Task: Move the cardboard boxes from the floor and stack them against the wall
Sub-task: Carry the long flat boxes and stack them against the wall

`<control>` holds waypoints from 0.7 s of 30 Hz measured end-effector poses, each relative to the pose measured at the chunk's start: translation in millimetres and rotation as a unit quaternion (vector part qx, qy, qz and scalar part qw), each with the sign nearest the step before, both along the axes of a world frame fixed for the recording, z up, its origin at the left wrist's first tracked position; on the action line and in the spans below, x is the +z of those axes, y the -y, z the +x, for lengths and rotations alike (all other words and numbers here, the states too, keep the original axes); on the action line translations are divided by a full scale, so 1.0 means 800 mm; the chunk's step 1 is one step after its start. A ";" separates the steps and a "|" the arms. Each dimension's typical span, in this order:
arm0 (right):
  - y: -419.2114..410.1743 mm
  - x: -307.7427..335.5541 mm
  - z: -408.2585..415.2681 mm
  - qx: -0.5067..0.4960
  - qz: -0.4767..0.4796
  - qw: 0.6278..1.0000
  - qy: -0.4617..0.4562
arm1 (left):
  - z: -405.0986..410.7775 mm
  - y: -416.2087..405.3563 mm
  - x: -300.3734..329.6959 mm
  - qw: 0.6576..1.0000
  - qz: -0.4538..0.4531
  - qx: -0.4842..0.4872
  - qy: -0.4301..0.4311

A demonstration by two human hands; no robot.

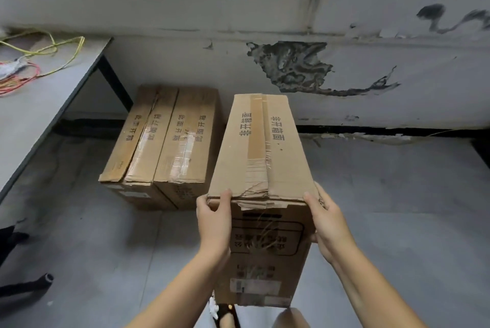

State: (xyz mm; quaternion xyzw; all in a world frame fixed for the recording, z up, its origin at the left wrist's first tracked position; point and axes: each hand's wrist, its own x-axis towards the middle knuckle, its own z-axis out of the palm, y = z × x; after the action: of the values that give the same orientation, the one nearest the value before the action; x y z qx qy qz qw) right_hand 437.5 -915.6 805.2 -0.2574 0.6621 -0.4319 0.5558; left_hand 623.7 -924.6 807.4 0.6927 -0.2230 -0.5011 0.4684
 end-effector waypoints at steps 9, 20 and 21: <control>0.160 -0.053 -0.010 0.014 0.028 0.999 -0.011 | -0.017 0.139 -0.073 0.998 0.053 0.027 0.009; 0.281 -0.251 -0.004 0.014 0.074 0.997 -0.025 | -0.024 0.265 -0.253 0.993 0.097 0.071 0.015; 0.274 -0.272 0.000 0.014 0.079 0.996 -0.024 | -0.021 0.264 -0.268 0.991 0.102 0.084 0.025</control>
State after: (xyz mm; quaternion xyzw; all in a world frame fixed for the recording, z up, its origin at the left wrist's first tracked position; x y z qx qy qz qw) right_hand 437.5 -1135.1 587.7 -0.2319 0.7038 -0.3641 0.5643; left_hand 606.7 -1135.6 592.7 0.7654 -0.1229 -0.4629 0.4300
